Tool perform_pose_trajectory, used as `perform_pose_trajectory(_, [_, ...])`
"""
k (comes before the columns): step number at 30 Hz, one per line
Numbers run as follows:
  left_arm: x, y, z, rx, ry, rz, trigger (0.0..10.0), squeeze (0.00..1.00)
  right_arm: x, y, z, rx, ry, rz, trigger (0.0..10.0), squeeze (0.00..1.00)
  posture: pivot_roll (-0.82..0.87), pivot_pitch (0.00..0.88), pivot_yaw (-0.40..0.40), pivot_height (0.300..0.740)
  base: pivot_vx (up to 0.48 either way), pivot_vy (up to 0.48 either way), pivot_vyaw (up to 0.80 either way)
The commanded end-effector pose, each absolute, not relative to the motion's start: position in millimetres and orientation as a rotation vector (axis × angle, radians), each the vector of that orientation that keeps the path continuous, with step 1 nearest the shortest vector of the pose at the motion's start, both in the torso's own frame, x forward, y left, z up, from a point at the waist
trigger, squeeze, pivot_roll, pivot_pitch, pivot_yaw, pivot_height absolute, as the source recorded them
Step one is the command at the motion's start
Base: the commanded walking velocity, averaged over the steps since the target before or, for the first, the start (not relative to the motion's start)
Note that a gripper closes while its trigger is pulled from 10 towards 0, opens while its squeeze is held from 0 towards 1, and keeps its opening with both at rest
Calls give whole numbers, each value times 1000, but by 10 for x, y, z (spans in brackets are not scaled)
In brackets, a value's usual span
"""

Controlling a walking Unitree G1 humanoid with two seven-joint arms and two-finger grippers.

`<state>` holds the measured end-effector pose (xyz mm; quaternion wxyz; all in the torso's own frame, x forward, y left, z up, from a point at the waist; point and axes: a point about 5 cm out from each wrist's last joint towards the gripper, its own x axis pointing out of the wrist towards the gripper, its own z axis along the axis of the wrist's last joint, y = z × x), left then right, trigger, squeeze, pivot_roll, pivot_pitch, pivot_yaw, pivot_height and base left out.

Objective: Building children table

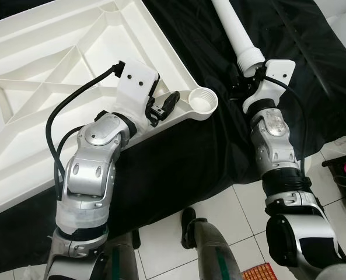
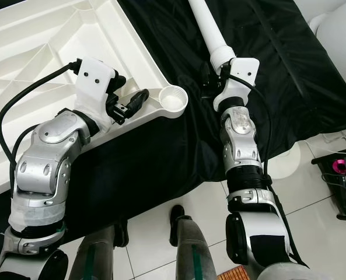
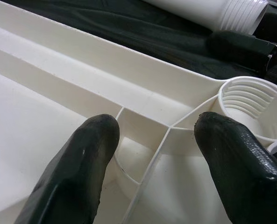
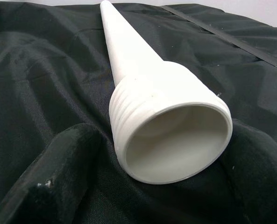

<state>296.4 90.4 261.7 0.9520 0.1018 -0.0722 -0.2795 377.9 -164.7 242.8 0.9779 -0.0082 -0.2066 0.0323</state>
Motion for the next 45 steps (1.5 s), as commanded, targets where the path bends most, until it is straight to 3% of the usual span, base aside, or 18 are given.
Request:
perform_pose_trajectory(1, [3010, 962, 2382, 200, -27, -466, 10000, 0, 3772, -1647, 2212, -17, -331, 72, 10000, 0, 99, 435, -7, 740, 0, 0, 0])
perform_pose_trajectory(3, [3010, 961, 2384, 200, -27, -465, 10000, 0, 3762, -1645, 2212, -12, -333, 75, 10000, 0, 99, 435, -7, 740, 0, 0, 0])
perform_pose_trajectory(4, [3012, 959, 2390, 198, -28, -462, 10000, 0, 3748, -1636, 2205, 2, -337, 88, 1569, 0, 99, 435, -7, 740, 0, 0, 0])
perform_pose_trajectory(5, [3014, 959, 2394, 197, -28, -461, 10000, 0, 3741, -1636, 2198, 0, -338, 86, 0, 0, 100, 434, -7, 740, 0, 0, 0])
perform_pose_trajectory(18, [3026, 973, 2385, 208, -26, -456, 10000, 0, 3743, -1690, 2182, 53, -343, 73, 0, 0, 92, 429, 1, 740, 0, 0, 0])
perform_pose_trajectory(19, [3032, 969, 2392, 208, -29, -458, 10000, 0, 3733, -1704, 2189, 43, -350, 67, 3765, 0, 90, 425, 2, 740, 0, 0, 0])
perform_pose_trajectory(21, [3032, 969, 2392, 208, -29, -458, 10000, 0, 3733, -1704, 2189, 43, -350, 67, 3765, 0, 90, 425, 2, 740, 0, 0, 0])
perform_pose_trajectory(22, [3046, 950, 2408, 199, -38, -467, 10000, 0, 3709, -1713, 2209, 32, -374, 65, 10000, 0, 81, 410, 6, 740, 0, 0, 0])
perform_pose_trajectory(39, [3109, 985, 2432, 136, -67, -484, 10000, 0, 3519, -1620, 2227, -40, -446, 76, 10000, 0, 33, 343, -5, 740, 0, 0, 0])
perform_pose_trajectory(40, [3118, 989, 2424, 136, -70, -482, 10000, 0, 3502, -1608, 2236, -37, -453, 91, 10000, 0, 12, 302, -11, 740, 0, 0, 0])
perform_pose_trajectory(45, [3112, 980, 2423, 108, -92, -496, 10000, 0, 3409, -1593, 2280, -3, -500, 131, 10000, 0, 3, 265, -11, 740, 0, 0, 0])
